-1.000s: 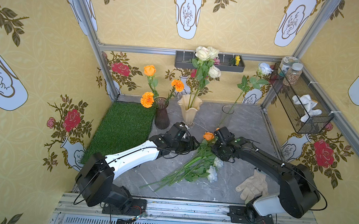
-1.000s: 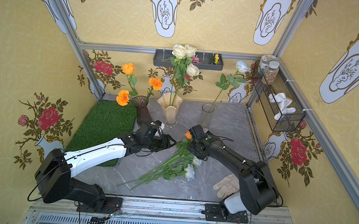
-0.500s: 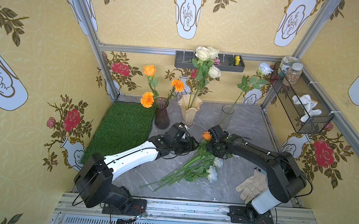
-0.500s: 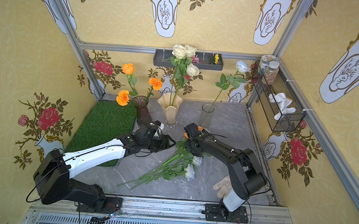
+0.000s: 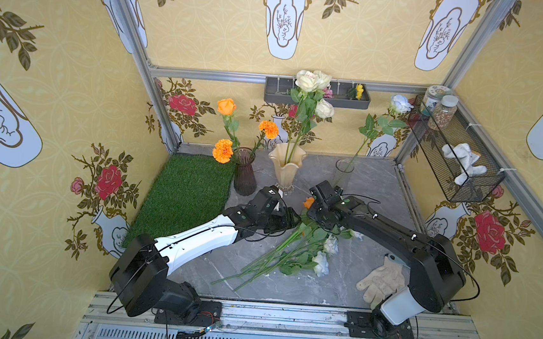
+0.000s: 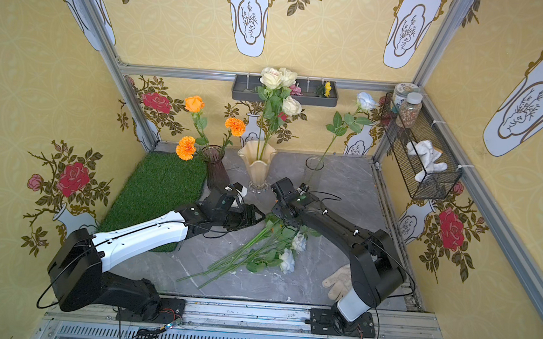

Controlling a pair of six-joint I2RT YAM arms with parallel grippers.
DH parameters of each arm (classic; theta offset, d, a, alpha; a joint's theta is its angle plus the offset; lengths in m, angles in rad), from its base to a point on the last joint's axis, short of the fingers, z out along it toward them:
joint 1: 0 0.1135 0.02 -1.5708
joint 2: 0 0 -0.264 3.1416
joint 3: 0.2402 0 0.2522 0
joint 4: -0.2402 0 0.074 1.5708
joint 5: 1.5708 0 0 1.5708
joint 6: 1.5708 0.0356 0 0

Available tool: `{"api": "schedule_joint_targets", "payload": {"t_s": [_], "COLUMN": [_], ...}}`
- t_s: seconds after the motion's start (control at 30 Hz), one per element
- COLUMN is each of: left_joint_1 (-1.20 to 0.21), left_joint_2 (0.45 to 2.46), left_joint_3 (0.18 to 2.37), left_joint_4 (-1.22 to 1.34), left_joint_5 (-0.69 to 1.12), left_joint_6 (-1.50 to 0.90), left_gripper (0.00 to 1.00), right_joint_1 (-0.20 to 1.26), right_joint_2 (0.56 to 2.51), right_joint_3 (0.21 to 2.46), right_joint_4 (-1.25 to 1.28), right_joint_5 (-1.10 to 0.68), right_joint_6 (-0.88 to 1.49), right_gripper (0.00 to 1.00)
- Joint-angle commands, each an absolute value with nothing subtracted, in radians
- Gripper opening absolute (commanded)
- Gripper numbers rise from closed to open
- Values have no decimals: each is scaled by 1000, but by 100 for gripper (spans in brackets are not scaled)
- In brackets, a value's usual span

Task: Arrange the flowers in different vases according to their colors
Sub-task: Pick up the flower at the center of the board.

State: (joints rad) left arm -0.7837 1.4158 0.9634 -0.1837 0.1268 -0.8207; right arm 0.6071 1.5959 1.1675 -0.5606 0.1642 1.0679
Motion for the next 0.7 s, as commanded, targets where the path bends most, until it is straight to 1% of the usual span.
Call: {"api": "schedule_joint_targets", "payload": {"t_s": [0.0, 0.27, 0.4, 0.57, 0.6, 0.67], "left_joint_1": [-782, -783, -799, -808, -808, -808], "left_joint_2": [1404, 1391, 1397, 1442, 1451, 1474], "left_joint_3": [947, 932, 943, 992, 1003, 1030], "left_joint_4": [-147, -118, -106, -81, -75, -54], "left_joint_5": [137, 160, 171, 214, 222, 241], "left_joint_6": [-813, -806, -793, -725, -711, -680], "left_gripper": [66, 69, 76, 78, 77, 72], "right_joint_1": [607, 584, 555, 494, 488, 483], "right_joint_2": [1577, 1511, 1474, 1476, 1477, 1480], "right_joint_3": [1196, 1287, 1356, 1445, 1456, 1477], "right_joint_4": [-593, -629, -639, -656, -662, -674], "right_joint_5": [210, 209, 170, -16, -45, -93], "right_joint_6": [1038, 908, 795, 672, 656, 619], "right_gripper": [4, 4, 3, 1, 1, 0]}}
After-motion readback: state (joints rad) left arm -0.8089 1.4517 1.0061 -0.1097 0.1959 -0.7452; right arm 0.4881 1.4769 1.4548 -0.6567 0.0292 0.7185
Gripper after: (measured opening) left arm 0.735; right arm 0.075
